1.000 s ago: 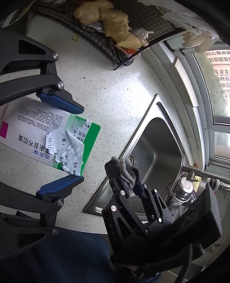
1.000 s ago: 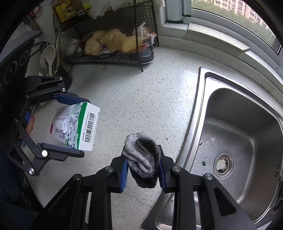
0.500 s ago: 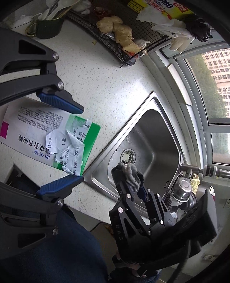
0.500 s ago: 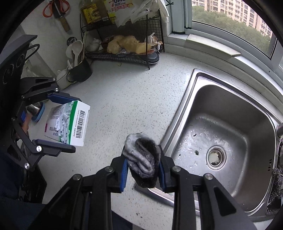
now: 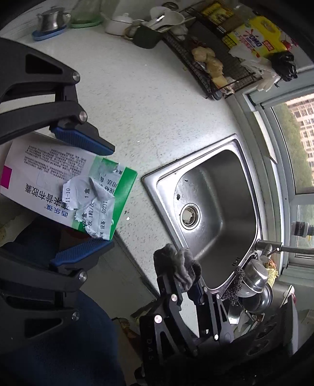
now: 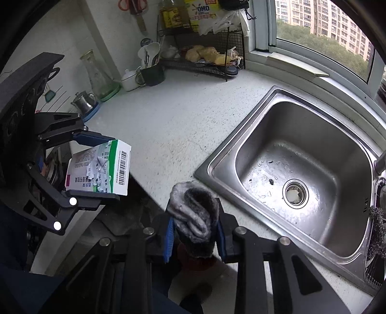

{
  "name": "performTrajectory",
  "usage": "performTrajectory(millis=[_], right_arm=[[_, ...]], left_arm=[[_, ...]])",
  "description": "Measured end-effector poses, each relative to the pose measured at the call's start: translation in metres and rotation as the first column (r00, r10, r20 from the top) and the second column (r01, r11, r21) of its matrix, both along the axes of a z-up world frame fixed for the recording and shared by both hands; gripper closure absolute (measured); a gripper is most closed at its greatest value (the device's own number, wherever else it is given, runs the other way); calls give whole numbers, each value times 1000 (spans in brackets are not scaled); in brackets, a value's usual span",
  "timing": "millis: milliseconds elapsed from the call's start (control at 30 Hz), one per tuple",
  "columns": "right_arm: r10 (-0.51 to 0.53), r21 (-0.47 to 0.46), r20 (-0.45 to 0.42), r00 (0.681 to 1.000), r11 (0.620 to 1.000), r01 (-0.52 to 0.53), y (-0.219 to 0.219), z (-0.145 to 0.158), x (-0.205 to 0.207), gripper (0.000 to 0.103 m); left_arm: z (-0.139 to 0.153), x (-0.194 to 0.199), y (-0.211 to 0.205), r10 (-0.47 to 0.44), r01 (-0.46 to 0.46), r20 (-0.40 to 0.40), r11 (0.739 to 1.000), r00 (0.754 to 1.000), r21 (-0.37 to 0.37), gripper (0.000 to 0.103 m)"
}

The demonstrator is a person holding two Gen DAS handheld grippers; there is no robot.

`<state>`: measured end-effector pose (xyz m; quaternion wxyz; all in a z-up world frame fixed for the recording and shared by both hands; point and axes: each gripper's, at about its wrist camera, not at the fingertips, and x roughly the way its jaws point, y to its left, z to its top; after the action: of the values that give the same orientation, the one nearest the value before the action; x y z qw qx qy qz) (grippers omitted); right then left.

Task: Collect trash
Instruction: 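Carry the medicine box and grey sock down toward the red basin with both tools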

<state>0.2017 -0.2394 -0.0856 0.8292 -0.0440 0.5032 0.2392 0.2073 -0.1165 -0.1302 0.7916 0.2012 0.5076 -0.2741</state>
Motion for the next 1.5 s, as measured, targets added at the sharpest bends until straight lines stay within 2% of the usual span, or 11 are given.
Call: performTrajectory(millis=[133,300,433,633,733,867,1067,1167,1367,1500], right_arm=[[38,16,-20,999,999,-38,-7,-7,-34,76],[70,40,-45,997,997,-68,-9,-8,-69,76],[79,53,-53,995,996,-76,-4,-13,-89,76],[74,60,-88,993,996,-69,8,-30,-100,76],[69,51,-118,991,997,-63,15,-44,-103,76],[48,45,-171,984,998,-41,21,-68,-104,76],[16,36,-216,976,999,-8,26,-103,-103,76],[8,24,-244,970,1000,-2,26,-128,-100,76],[-2,-1,-283,959,1000,1,29,-179,-88,76],[6,-18,-300,954,1000,-12,36,-216,-79,76]], left_arm=[[3,-52,-10,49,-50,-29,998,998,-34,35],[-1,-104,-21,106,-107,-65,994,992,-17,35],[-12,-120,-16,149,-153,-117,988,982,-31,35],[-41,-134,-8,208,-213,-173,977,963,-7,35],[-61,-138,-3,223,-231,-210,973,952,-15,35],[-85,-145,-8,206,-210,-242,978,948,11,35],[-126,-132,-13,216,-221,-292,975,932,17,35],[-160,-124,-11,256,-256,-307,966,917,44,35],[-221,-119,-1,301,-319,-377,948,876,17,35],[-264,-112,1,324,-341,-384,940,865,26,35]])
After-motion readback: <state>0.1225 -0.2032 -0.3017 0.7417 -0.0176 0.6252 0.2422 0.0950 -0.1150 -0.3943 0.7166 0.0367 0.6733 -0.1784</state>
